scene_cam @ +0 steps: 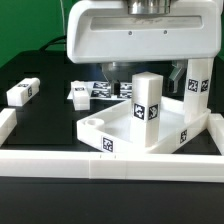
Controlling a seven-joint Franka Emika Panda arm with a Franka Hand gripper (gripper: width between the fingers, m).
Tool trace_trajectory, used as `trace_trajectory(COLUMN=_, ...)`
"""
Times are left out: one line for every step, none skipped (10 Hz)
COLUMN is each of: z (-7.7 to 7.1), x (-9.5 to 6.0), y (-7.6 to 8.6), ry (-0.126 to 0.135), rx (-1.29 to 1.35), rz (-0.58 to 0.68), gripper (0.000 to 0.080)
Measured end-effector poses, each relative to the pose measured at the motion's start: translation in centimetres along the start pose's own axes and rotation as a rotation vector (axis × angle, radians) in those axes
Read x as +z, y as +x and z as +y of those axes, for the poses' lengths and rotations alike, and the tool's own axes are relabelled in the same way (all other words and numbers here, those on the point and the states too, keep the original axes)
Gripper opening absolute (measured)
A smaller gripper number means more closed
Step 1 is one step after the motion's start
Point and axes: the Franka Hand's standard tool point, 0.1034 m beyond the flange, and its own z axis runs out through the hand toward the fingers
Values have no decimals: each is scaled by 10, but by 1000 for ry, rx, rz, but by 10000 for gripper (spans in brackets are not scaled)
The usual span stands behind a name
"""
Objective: Assemble desk
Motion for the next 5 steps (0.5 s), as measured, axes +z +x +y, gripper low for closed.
trace_trajectory(z=0, x=0, y=0, ry=-1, rx=-73, rz=0, gripper=649)
trace_trajectory(z=1, x=0, y=0, ry=-2, rx=-139, rz=-1, gripper=649)
trace_trajectory(z=1, x=0, y=0, ry=-5, rx=-189, rz=-2, gripper=649)
trace_trajectory(z=2, x=0, y=-1, ry=-10, rx=-276, rz=-6, gripper=649)
trace_trajectory(z=4, x=0, y=-1, ry=-14, rx=-345, rz=-8, gripper=649)
